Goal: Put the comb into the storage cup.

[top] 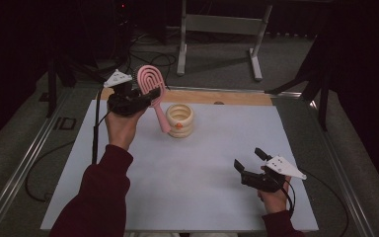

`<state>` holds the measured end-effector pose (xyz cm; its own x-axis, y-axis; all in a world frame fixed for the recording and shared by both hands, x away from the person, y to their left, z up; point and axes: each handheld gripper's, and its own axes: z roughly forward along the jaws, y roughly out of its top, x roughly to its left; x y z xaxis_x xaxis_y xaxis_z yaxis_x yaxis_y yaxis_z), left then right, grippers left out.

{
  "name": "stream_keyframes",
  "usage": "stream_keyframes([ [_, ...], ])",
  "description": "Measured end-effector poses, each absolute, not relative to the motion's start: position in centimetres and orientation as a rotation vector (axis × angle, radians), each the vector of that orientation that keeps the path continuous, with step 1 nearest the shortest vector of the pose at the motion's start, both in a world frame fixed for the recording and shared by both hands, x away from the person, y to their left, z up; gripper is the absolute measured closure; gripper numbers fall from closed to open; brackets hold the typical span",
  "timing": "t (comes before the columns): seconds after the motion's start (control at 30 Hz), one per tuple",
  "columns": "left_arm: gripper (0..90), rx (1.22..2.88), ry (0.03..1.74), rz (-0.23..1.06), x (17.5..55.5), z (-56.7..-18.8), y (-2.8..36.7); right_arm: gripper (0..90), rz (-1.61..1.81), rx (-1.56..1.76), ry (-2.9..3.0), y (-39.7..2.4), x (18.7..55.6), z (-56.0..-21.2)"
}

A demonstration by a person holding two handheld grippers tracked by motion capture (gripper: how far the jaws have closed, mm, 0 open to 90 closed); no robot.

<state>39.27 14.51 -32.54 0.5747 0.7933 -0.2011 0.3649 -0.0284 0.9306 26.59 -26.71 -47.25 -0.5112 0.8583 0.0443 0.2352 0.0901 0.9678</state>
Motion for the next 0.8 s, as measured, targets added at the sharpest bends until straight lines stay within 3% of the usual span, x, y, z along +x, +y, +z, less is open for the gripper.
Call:
stream_keyframes([
  [0.8,64.2,1.594,1.035,0.532,42.0,-31.9,12.2,10.8,1.46,1.094,1.816,-27.0,26.7,-47.2],
])
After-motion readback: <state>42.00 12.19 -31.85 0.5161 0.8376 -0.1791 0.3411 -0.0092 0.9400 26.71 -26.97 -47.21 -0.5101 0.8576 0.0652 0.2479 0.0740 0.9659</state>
